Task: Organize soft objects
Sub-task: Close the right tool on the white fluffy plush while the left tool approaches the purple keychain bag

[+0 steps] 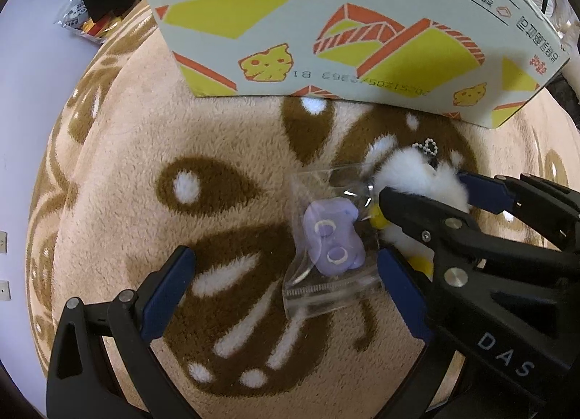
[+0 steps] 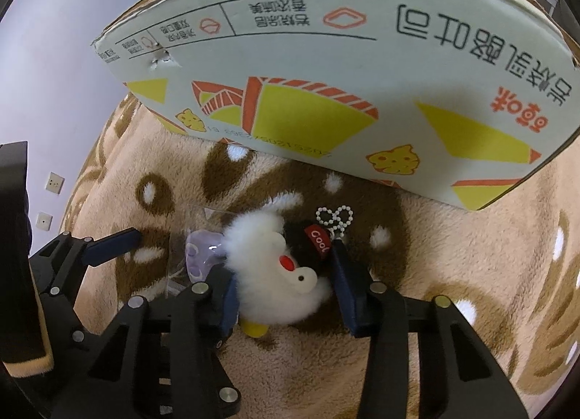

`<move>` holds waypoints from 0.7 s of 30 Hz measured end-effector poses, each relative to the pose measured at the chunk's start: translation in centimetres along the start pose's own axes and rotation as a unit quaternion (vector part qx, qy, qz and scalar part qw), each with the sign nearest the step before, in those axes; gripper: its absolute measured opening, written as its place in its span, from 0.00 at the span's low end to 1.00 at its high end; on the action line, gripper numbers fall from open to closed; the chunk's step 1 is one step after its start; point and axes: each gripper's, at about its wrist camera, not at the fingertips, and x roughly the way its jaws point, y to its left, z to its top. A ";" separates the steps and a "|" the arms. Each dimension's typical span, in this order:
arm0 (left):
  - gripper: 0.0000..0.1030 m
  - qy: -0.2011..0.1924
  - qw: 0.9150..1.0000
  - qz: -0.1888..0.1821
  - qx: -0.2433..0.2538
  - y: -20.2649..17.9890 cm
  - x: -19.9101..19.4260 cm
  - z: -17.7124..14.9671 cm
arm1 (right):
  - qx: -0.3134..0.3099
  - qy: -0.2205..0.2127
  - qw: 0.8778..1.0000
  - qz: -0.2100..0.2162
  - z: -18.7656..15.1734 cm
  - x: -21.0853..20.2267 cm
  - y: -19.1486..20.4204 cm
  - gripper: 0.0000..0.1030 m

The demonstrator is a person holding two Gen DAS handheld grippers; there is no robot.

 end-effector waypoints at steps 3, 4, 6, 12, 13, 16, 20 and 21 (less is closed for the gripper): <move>0.97 -0.002 1.000 0.002 0.000 -0.2 0.1 0.2 | -0.010 -0.001 1.000 -0.014 0.0 -0.4 -0.1 0.42; 0.97 -0.003 1.000 0.004 0.001 -0.3 0.2 0.2 | -0.015 -0.001 1.000 -0.020 0.1 -0.5 -0.1 0.41; 0.97 -0.004 1.000 0.006 0.003 -0.3 0.2 0.4 | -0.019 -0.005 0.999 -0.030 0.2 -0.7 -0.3 0.41; 0.97 -0.015 1.000 0.007 -0.011 -0.6 0.1 0.7 | -0.003 -0.001 1.000 -0.025 0.3 -0.7 -1.0 0.41; 0.97 -0.016 1.000 0.008 -0.016 -0.5 0.0 0.8 | -0.003 -0.001 1.000 -0.025 0.3 -0.7 -1.1 0.41; 0.97 -0.015 1.000 0.006 -0.021 -0.2 0.0 1.0 | -0.002 0.001 1.000 -0.024 0.3 -0.8 -1.3 0.41; 0.97 -0.015 1.000 0.004 -0.024 -0.1 -0.2 1.0 | 0.002 0.002 1.000 -0.023 0.3 -1.0 -1.5 0.41; 0.97 -0.014 1.000 0.003 -0.026 0.0 -0.2 1.0 | 0.003 0.002 1.000 -0.023 0.3 -1.1 -1.6 0.41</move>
